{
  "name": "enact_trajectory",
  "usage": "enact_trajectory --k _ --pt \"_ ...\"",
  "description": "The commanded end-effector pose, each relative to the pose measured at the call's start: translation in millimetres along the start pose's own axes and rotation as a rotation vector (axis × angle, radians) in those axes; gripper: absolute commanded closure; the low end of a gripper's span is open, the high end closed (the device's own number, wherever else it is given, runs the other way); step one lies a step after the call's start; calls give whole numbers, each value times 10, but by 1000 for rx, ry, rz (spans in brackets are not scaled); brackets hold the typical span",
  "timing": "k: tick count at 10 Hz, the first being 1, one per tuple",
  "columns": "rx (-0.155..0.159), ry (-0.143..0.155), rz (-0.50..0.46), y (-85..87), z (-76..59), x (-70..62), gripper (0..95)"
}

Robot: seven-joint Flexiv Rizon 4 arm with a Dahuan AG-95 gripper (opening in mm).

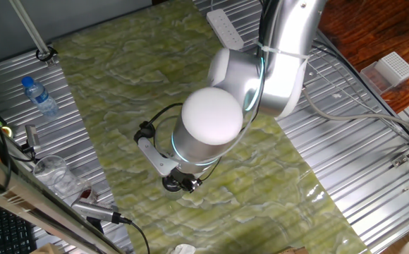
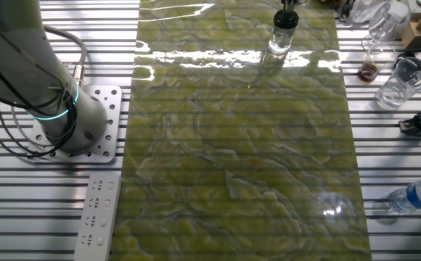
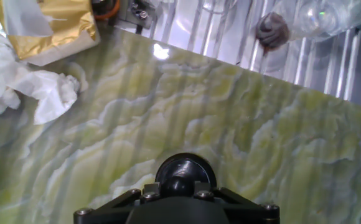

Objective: Screw the lid onto the jar

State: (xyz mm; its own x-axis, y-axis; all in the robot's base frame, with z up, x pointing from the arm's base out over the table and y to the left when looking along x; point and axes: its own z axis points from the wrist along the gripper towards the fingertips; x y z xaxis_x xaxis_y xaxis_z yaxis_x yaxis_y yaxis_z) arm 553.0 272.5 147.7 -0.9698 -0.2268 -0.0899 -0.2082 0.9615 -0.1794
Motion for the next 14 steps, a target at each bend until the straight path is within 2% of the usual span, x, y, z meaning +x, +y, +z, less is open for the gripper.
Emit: enact_trajectory --k 1,3,7,10,14 --pt "-14 -4 32 -6 -19 1 950" --pt "-28 -6 81 -15 -32 0 950" --pt "-25 -11 135 -59 -67 -3 950" --pt "-26 -57 153 -83 -61 32 950" --pt "-59 -81 183 -98 -67 45 950"
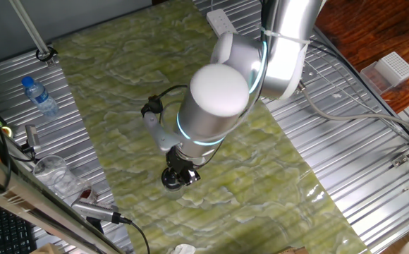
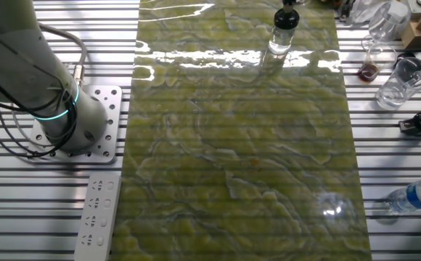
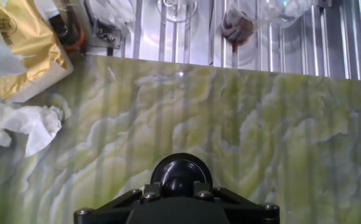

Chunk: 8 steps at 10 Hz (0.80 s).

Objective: Screw the lid onto the jar

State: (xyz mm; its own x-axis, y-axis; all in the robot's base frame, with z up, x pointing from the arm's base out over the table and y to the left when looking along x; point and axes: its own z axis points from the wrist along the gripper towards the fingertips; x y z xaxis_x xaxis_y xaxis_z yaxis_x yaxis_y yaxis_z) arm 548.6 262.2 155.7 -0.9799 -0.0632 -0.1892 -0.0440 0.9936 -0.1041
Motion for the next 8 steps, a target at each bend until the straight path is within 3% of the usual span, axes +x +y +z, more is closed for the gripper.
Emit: enact_trajectory --k 1,5,8 --pt "-11 -8 9 9 1 -13 950" --pt "-43 -19 34 9 -2 -13 950" --pt "-58 0 58 9 -2 -13 950"
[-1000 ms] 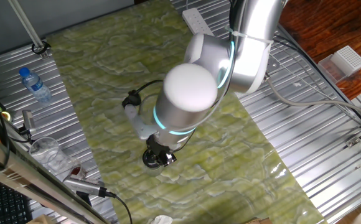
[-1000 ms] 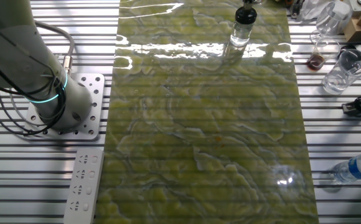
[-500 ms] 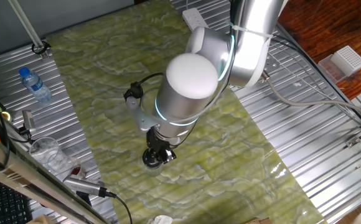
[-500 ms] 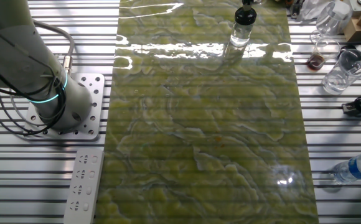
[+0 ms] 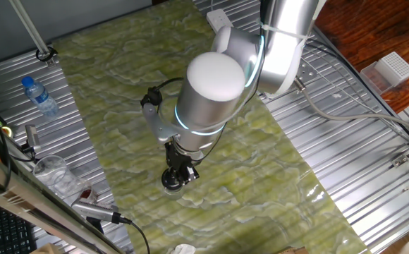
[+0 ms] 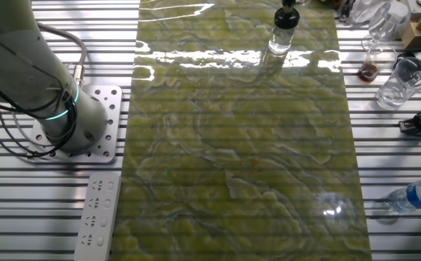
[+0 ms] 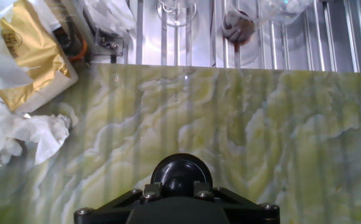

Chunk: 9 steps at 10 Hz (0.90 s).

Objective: Screw the lid onto the jar

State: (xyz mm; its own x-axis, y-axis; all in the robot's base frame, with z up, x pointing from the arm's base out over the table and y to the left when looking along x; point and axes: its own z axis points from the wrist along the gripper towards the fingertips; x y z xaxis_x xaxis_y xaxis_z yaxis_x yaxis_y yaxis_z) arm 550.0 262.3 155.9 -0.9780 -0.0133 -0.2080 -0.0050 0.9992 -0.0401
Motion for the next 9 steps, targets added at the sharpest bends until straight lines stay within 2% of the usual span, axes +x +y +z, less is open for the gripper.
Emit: enact_trajectory --k 1,3,5,7,9 --pt "-3 21 13 9 -2 1 950" --pt "-1 43 30 7 -2 1 950" --pt "-6 42 37 4 -3 0 950" --pt "-30 22 61 -8 -6 -3 950" --pt "-30 23 62 -20 -8 -5 950"
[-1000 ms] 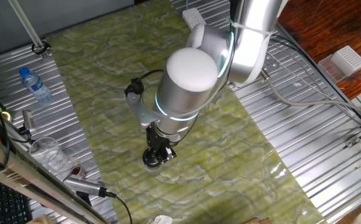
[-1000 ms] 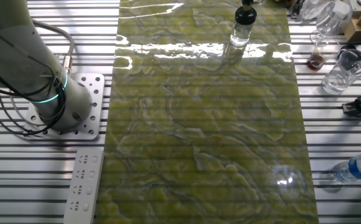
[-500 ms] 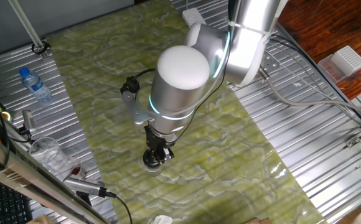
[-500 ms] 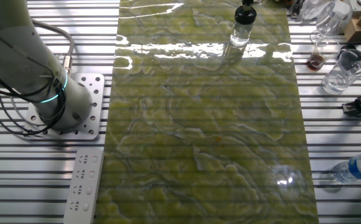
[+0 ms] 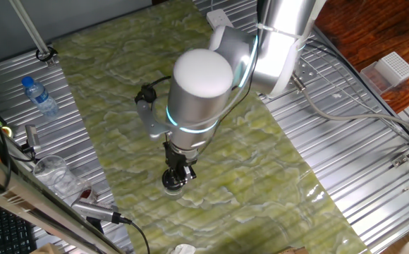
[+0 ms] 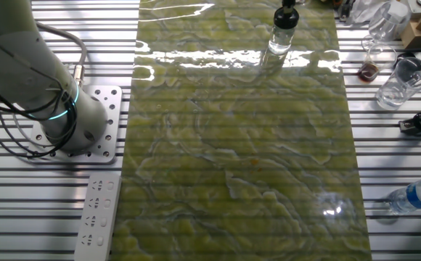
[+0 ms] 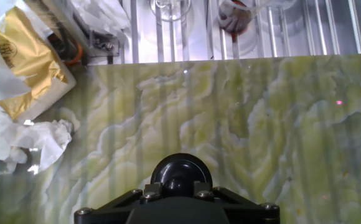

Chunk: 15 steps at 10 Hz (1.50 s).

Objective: Screw the lid onto the jar

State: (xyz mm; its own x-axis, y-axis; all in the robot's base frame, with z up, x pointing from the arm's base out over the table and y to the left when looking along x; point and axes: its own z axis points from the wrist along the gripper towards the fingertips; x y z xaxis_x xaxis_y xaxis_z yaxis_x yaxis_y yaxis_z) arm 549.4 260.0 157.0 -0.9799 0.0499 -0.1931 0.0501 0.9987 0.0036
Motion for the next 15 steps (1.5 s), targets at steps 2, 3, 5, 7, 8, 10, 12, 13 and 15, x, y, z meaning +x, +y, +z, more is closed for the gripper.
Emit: enact_trajectory --k 2,3,5,7,8,10,12,13,15 --pt "2 15 4 -7 8 -10 950" --pt "0 17 5 -15 8 -12 950" --pt "-12 17 12 -26 10 -14 950" --pt "-16 18 17 -31 15 -14 950" --pt "-17 18 17 -34 20 -14 950" --pt "-21 18 18 -39 40 -11 950" --pt "-30 18 17 -40 46 -10 950" --pt "-31 18 17 -40 47 -10 950" --pt "-35 19 16 -41 54 -9 950"
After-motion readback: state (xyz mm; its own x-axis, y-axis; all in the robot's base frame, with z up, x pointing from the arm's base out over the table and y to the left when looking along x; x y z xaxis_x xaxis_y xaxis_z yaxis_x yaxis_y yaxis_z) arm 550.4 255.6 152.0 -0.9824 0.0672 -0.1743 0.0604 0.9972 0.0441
